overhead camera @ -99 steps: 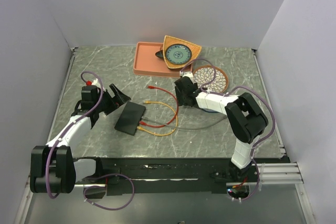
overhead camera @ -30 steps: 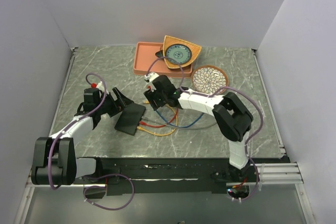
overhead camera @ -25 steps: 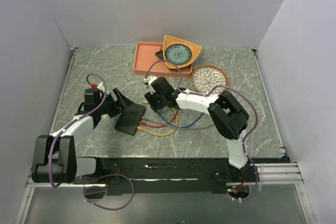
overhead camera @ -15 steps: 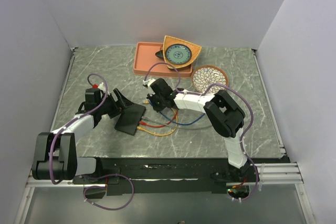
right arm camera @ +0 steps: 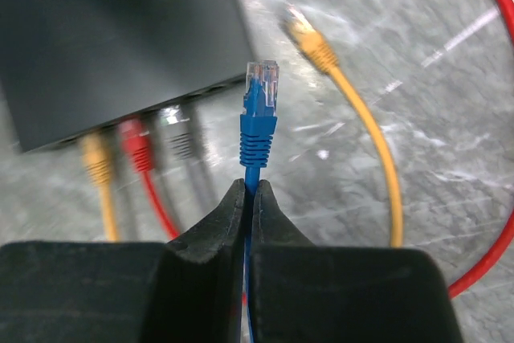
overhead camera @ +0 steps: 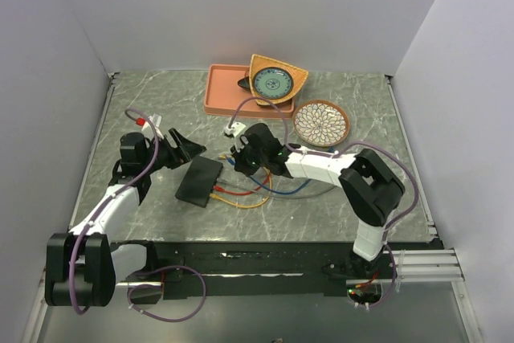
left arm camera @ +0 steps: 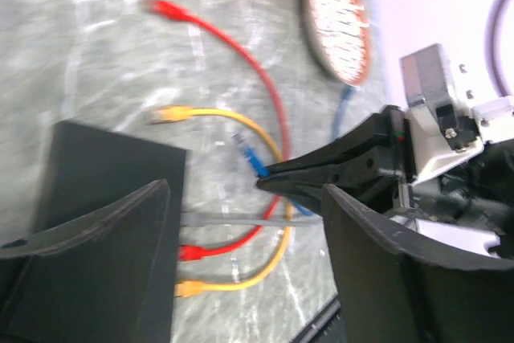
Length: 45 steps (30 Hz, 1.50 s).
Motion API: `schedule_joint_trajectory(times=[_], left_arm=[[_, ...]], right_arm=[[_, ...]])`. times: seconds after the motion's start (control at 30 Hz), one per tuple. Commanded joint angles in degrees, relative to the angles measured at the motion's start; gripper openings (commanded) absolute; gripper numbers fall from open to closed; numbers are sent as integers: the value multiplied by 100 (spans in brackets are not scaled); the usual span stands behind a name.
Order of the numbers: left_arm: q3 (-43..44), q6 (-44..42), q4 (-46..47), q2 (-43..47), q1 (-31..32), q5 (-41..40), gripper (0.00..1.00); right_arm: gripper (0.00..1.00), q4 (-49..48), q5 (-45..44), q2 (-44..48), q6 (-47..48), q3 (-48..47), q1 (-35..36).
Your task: Insert the plug into the switch port
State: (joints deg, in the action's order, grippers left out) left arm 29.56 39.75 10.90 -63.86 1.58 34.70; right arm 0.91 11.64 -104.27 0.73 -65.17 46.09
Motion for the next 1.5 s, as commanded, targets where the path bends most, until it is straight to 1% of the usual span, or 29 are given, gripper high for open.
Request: schedule_joint_trajectory(times=[0.0,0.1,0.13,0.2,0.27,0.4,0.43,0.47,0.57,0.83,1.0,1.1,1.13,1.2,1.23,1.27,1.3,1.37,1.4,1.47], left_arm=[[-187,253,966,93,70,845,80],[-240,340,1300,57,184,1047,77],[-249,349,1362,57,228,1083,75],[-232,332,1485,40,386,1153,70],[-214,262,1521,75,587,1127,67],[-205,112,1556,137,904,951,66],[-196,86,1556,119,940,942,65],[-179,86,1565,110,1010,968,63],[-135,121,1661,57,1098,1021,57],[-82,130,1732,5,1283,1004,52],[-56,165,1784,-31,1388,951,49],[14,156,1741,-57,1450,951,37],[41,147,1732,-48,1485,960,29],[50,121,1688,4,1529,908,20],[50,104,1670,31,1564,890,8],[50,77,1644,48,1582,872,3],[41,68,1635,101,1590,863,1],[32,33,1618,154,1617,846,1],[15,16,1626,189,1617,846,1],[-3,7,1661,215,1643,872,1]], right_arm=[[0,-775,750,591,243,424,-12],[0,-1022,1076,837,243,645,-12],[0,-1048,1312,899,243,689,-21],[0,-1197,1612,1065,182,820,-56],[0,-1303,1859,1250,77,935,-73],[0,-1540,2368,1479,-56,1163,-205],[0,-1550,2413,1523,-212,1182,-266],[0,-1550,2579,1593,-240,1199,-284],[0,-1646,2650,1769,-345,1313,-319],[0,-1761,2756,2016,-504,1445,-407],[0,-1620,2835,1972,-521,1314,-425],[0,-1585,2800,1928,-530,1296,-425],[0,-1594,2756,1928,-565,1305,-425],[0,-1638,2721,1928,-618,1314,-425],[2,-1664,2677,1928,-653,1322,-425],[9,-1681,2668,1928,-671,1331,-425],[23,-1655,2616,1937,-706,1322,-434],[35,-1708,2641,1972,-732,1314,-451],[50,-1778,2624,1980,-811,1314,-451],[62,-1909,2746,2016,-908,1340,-548]])
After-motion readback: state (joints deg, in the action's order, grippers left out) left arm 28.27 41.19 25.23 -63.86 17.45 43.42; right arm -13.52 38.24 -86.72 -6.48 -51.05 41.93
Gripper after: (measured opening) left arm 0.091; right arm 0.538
